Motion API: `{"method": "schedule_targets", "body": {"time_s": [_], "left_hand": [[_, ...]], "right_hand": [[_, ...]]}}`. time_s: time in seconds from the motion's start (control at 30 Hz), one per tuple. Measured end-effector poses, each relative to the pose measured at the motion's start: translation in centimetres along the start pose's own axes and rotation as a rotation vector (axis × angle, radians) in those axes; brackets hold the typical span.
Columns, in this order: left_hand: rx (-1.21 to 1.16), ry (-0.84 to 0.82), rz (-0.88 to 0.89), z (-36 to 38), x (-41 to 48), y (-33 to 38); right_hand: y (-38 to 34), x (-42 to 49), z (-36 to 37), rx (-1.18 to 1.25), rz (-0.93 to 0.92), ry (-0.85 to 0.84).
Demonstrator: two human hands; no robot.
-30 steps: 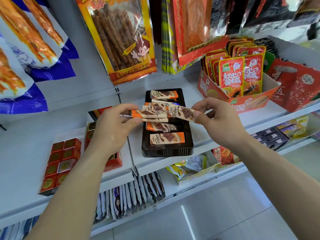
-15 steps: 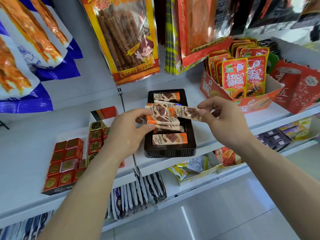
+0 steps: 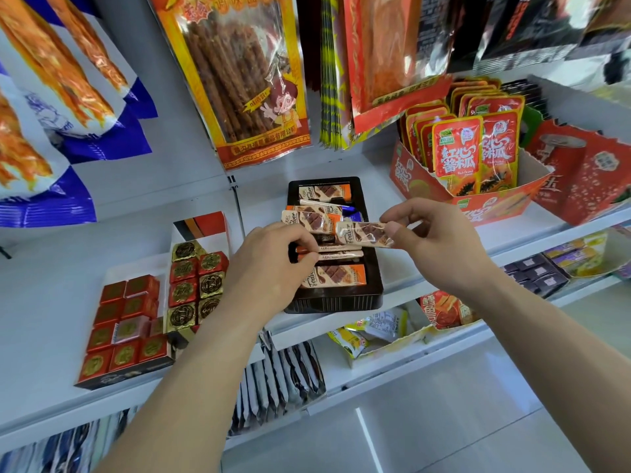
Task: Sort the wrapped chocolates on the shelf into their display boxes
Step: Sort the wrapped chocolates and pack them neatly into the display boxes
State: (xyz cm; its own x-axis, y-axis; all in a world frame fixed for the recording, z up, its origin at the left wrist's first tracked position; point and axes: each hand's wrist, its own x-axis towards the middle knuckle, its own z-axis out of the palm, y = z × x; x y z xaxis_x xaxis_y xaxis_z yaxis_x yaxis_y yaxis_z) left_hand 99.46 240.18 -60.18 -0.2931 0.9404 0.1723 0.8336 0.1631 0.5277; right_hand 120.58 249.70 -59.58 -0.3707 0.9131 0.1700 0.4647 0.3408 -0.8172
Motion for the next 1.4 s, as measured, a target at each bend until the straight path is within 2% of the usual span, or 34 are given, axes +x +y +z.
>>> {"method": "schedule_targets", "body": {"time_s": [0.1,0.37,0.5,0.67,0.9,1.13,1.4], "left_hand": [[0.012,-0.044,-0.026,0.1,0.2,0.1],[0.066,-0.083,0.055,-0.4,0.2,0.1],[0.200,-0.063,0.116,-0.9,-0.1,0.8],[0.253,-0.147,0.087,-1.1,-0.1,1.3],[0.007,-0.235,-0.015,-1.2,-0.1,0.5],[-0.130,-0.263,-0.016,-1.4,0.0,0.3],[-0.060,-0.109,0.003,-1.5,0.2,-0.2]], "right_hand": [[0.2,0.0,-0.1,-0.015,0.027,-0.011],[0.5,0.0,-0.2,-0.047,0.035,0.009],[0.5,0.0,-0.2,-0.024,0.021,0.008],[0.5,-0.1,-0.3,-0.029,0.027,0.009],[0.6,-0.1,-0.4,-0.016,0.038,0.008],[0.6,0.0,-0.3,0.004,0.035,0.011],[0.5,0.0,-0.6,0.013,0.037,0.047]]}}
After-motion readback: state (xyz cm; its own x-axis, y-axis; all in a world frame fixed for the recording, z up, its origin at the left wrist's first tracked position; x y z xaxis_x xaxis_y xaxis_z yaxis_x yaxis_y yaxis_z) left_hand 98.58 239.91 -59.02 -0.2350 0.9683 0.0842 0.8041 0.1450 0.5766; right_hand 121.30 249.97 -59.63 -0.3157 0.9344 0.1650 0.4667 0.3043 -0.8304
